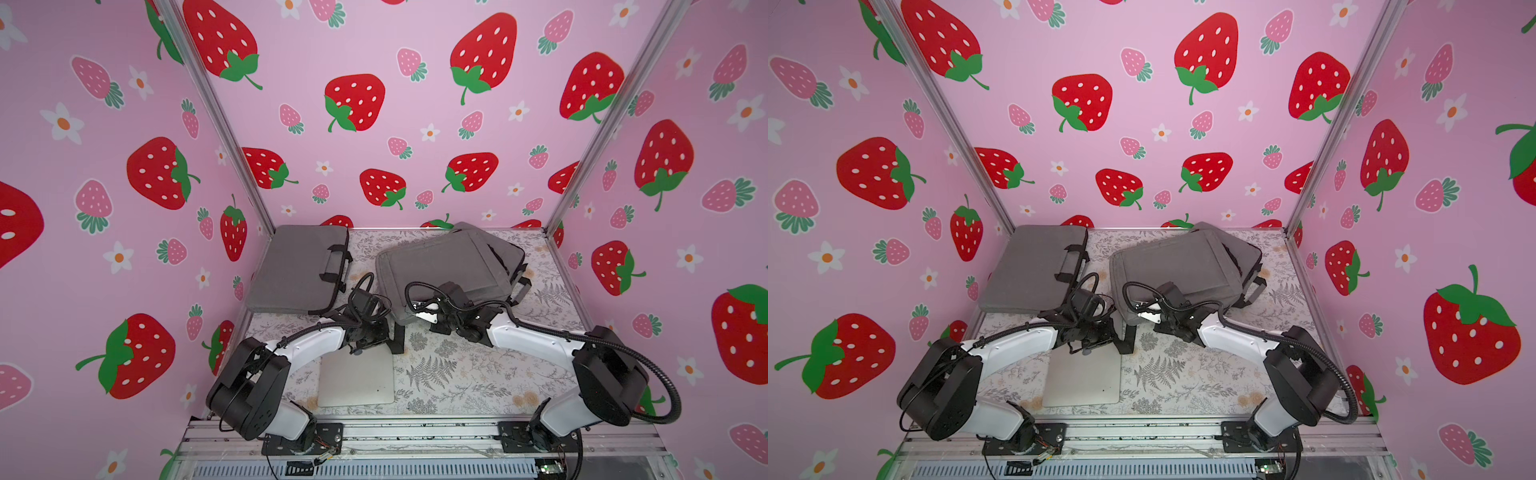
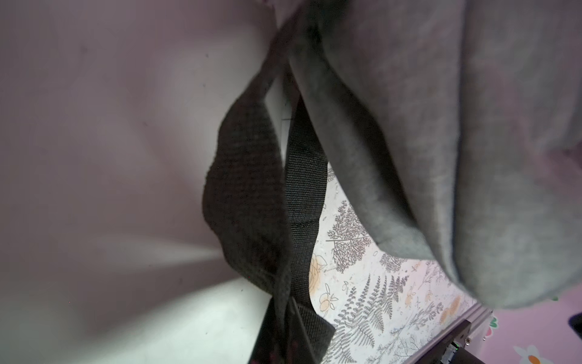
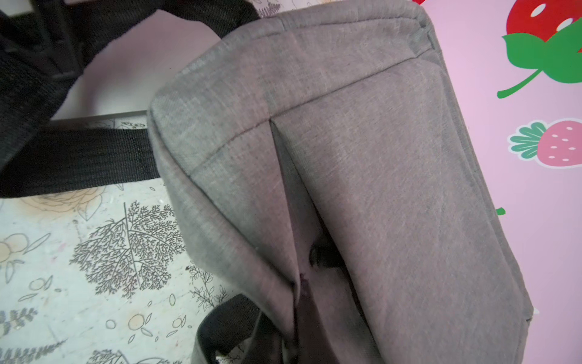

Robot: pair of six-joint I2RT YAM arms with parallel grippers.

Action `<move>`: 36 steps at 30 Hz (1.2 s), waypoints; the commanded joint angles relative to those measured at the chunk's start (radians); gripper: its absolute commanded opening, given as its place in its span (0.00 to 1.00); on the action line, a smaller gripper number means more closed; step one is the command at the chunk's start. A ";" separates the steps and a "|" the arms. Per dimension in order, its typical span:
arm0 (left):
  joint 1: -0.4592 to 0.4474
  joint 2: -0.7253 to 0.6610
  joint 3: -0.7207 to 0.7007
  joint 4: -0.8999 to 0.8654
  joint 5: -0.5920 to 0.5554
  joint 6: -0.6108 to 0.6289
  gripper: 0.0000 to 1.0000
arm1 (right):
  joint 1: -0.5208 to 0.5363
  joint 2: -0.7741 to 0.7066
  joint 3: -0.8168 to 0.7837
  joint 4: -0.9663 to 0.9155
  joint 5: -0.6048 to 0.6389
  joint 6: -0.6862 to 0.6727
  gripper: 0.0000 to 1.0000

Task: Open the zippered laptop bag and take out the laptop
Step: Adjust the zippered laptop bag.

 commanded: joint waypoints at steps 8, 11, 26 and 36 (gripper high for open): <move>0.171 0.070 0.295 -0.170 -0.053 0.220 0.00 | -0.075 -0.103 0.125 -0.124 -0.122 0.132 0.00; 0.215 0.125 0.406 -0.205 -0.042 0.280 0.00 | -0.093 -0.097 0.169 -0.156 -0.151 0.185 0.00; 0.369 0.454 0.849 -0.302 -0.110 0.421 0.00 | -0.206 0.103 0.436 -0.198 -0.353 0.496 0.00; 0.375 0.520 0.804 -0.282 -0.022 0.427 0.21 | -0.209 0.194 0.498 -0.253 -0.413 0.550 0.00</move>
